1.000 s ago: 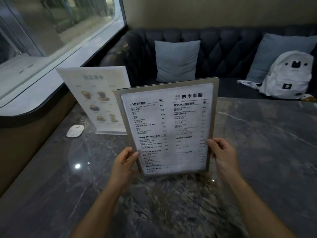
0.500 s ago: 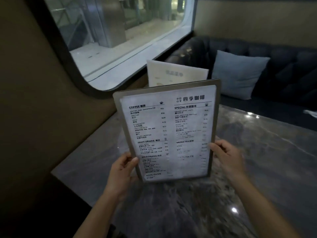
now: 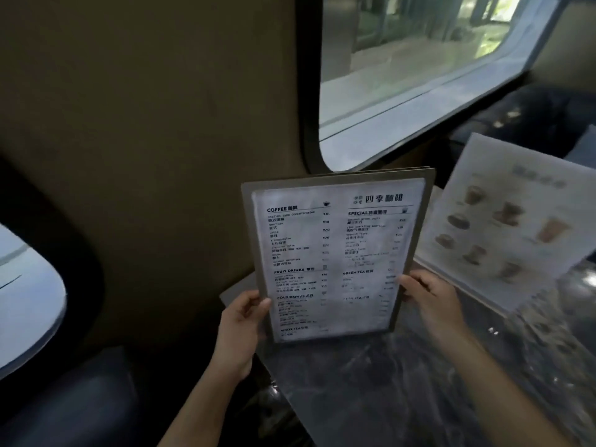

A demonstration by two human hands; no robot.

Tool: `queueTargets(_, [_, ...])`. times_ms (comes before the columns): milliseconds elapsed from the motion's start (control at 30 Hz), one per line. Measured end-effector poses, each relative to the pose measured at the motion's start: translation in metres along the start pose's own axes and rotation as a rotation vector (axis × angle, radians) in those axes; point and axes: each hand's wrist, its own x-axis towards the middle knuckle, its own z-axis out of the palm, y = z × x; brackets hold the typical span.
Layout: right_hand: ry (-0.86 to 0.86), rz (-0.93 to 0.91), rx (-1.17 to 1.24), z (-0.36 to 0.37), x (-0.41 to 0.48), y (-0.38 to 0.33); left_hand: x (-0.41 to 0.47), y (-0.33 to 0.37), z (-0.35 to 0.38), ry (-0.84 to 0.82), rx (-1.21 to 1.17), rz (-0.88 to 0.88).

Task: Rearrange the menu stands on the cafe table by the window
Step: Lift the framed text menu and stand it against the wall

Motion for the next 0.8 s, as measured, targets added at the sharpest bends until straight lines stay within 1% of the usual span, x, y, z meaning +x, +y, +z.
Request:
queueTargets(167, [-0.054,0.072,0.035,0.037,0.040,-0.007,0.020,0.000,-0.020,0.052,-0.066,-0.038])
queueTargets(333, [-0.118,0.068,0.016,0.068,0.071,-0.016,0.039,0.001,-0.033,0.131,-0.052,-0.083])
queueTargets(433, [-0.138,0.060,0.014,0.082,0.083,-0.015,0.046,-0.002,-0.043,0.129,-0.039,-0.099])
queueTargets(633, [-0.230,0.087,0.091,0.100,0.100,-0.010,0.057,-0.006,-0.051,0.145,-0.078,-0.119])
queueTargets(800, [-0.240,0.122,0.123,0.106,0.110,-0.004,0.063,-0.008,-0.049,0.166,-0.121,-0.134])
